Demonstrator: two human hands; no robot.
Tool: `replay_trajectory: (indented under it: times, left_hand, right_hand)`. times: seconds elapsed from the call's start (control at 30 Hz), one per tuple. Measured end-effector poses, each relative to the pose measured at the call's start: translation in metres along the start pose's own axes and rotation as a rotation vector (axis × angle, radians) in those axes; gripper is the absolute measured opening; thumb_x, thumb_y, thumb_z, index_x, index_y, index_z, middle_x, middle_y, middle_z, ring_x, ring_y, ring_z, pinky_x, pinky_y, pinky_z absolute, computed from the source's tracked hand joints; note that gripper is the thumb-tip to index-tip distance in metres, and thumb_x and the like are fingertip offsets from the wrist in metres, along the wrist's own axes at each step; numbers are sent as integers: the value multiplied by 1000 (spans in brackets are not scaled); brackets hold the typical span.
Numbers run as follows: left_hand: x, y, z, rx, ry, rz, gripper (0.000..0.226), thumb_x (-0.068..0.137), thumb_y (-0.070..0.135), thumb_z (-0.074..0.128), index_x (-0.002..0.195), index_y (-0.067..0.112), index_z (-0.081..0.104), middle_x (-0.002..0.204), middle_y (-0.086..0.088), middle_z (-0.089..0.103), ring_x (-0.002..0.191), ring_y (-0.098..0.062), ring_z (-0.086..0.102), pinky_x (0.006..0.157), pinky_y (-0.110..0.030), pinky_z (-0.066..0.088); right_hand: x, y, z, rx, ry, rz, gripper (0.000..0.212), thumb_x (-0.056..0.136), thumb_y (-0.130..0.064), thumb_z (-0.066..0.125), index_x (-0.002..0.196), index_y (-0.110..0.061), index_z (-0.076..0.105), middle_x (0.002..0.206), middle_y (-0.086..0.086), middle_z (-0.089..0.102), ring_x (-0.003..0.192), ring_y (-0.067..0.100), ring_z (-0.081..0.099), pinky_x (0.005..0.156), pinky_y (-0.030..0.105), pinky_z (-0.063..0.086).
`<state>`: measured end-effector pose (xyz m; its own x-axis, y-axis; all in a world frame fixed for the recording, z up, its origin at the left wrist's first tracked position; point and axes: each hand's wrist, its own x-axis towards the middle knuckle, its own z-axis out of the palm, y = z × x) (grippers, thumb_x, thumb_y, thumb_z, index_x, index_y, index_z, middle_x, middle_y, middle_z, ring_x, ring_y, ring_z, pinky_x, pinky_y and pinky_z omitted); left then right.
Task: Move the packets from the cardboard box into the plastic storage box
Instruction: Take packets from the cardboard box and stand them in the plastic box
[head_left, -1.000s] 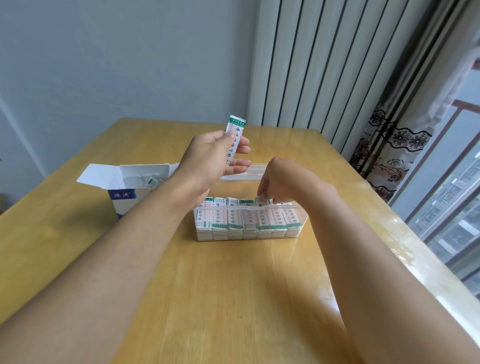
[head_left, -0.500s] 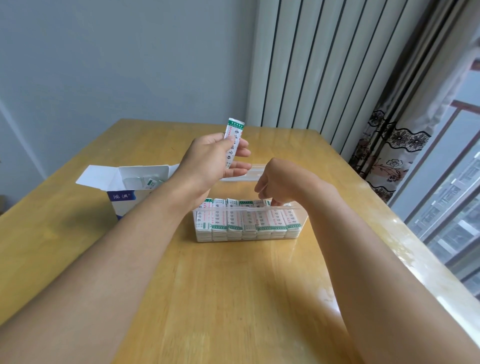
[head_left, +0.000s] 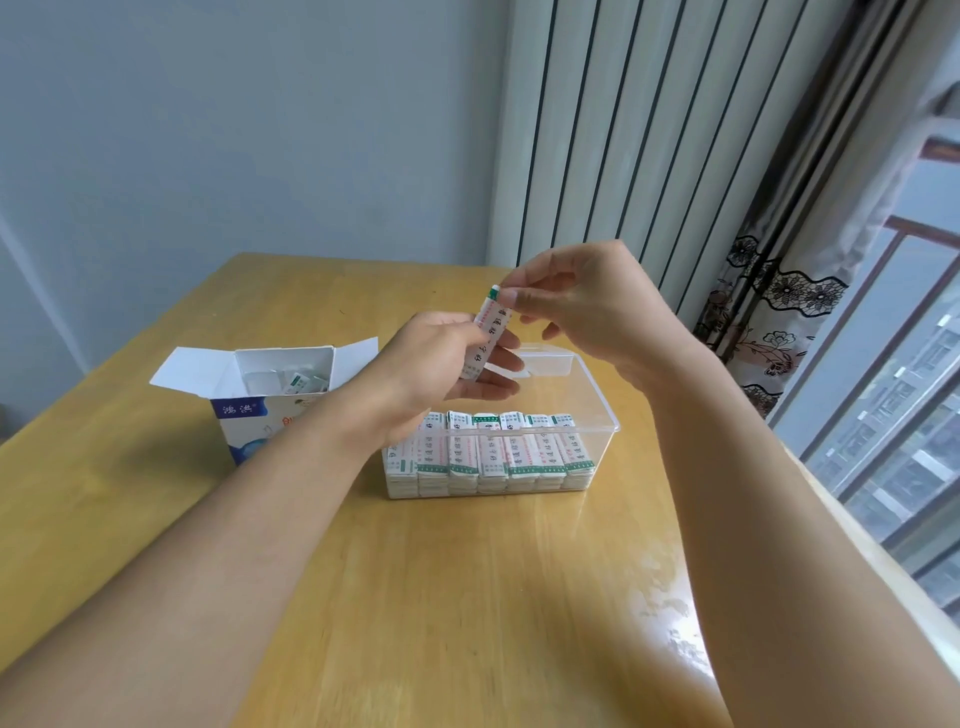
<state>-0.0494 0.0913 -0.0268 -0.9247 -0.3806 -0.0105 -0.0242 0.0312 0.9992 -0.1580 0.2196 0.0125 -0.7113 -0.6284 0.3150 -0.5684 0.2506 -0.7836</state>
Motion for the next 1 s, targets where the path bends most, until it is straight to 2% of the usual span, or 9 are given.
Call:
replay_trajectory:
  times: [0.1, 0.23, 0.33, 0.47, 0.67, 0.73, 0.83, 0.93, 1.0]
  left_hand:
    - [-1, -1, 1, -15, -28, -29, 30, 107, 9, 40, 113, -4, 67, 109, -27, 71, 96, -44, 72, 89, -45, 60]
    - [3, -2, 0, 60, 48, -19, 26, 106, 11, 44, 115, 11, 68, 116, -13, 70, 93, -33, 75, 92, -43, 60]
    - [7, -3, -3, 49, 162, 26, 22, 104, 10, 48, 112, 15, 68, 120, -6, 67, 95, -26, 74, 92, -41, 60]
    - [8, -1, -4, -20, 226, 75, 21, 101, 5, 50, 105, 13, 69, 117, -8, 68, 100, -27, 72, 93, -41, 59]
    - [6, 0, -4, -40, 221, 77, 22, 100, 2, 48, 105, 10, 68, 114, -10, 70, 99, -27, 73, 93, -39, 59]
    - [6, 0, -3, -52, 209, 70, 22, 100, 1, 48, 106, 9, 68, 114, -12, 70, 99, -28, 74, 94, -38, 59]
    - [5, 1, -3, -59, 201, 63, 22, 100, 1, 48, 106, 8, 68, 114, -12, 71, 99, -28, 74, 94, -38, 59]
    - [4, 2, -4, -59, 202, 63, 22, 100, 1, 48, 106, 8, 68, 113, -12, 71, 99, -28, 74, 94, -38, 59]
    - [4, 2, -4, -60, 198, 63, 23, 100, 1, 47, 105, 8, 68, 112, -12, 71, 98, -29, 74, 94, -38, 59]
  right_hand:
    - [1, 2, -1, 54, -25, 24, 7, 83, -16, 83, 84, -18, 77, 83, 3, 79, 77, 17, 74, 68, 26, 61]
    - [4, 11, -10, 84, 2, 86, 8, 86, -11, 80, 85, -19, 78, 79, 3, 78, 76, 20, 76, 76, 32, 64]
    - [4, 20, -12, -134, -131, 173, 12, 89, -6, 75, 87, -17, 80, 80, 4, 79, 73, 17, 77, 81, 36, 64]
    - [3, 26, 2, -307, -336, 280, 13, 92, -2, 70, 94, -12, 78, 84, 4, 79, 72, 13, 77, 83, 31, 62]
    - [5, 30, 17, -430, -439, 312, 12, 92, -6, 71, 99, -14, 77, 92, 5, 80, 79, 16, 78, 87, 30, 60]
    - [6, 34, 21, -461, -447, 308, 12, 91, -7, 73, 97, -16, 78, 90, 4, 80, 78, 15, 78, 84, 28, 60]
    - [8, 38, 26, -542, -440, 281, 9, 90, -14, 76, 95, -20, 80, 83, 2, 79, 76, 11, 76, 69, 23, 57]
    - [10, 38, 30, -627, -440, 242, 11, 89, -17, 77, 96, -25, 80, 73, -4, 74, 72, 12, 71, 74, 28, 58]
    - [10, 38, 32, -666, -425, 230, 14, 90, -15, 76, 97, -26, 81, 74, -11, 69, 74, 12, 68, 76, 29, 58]
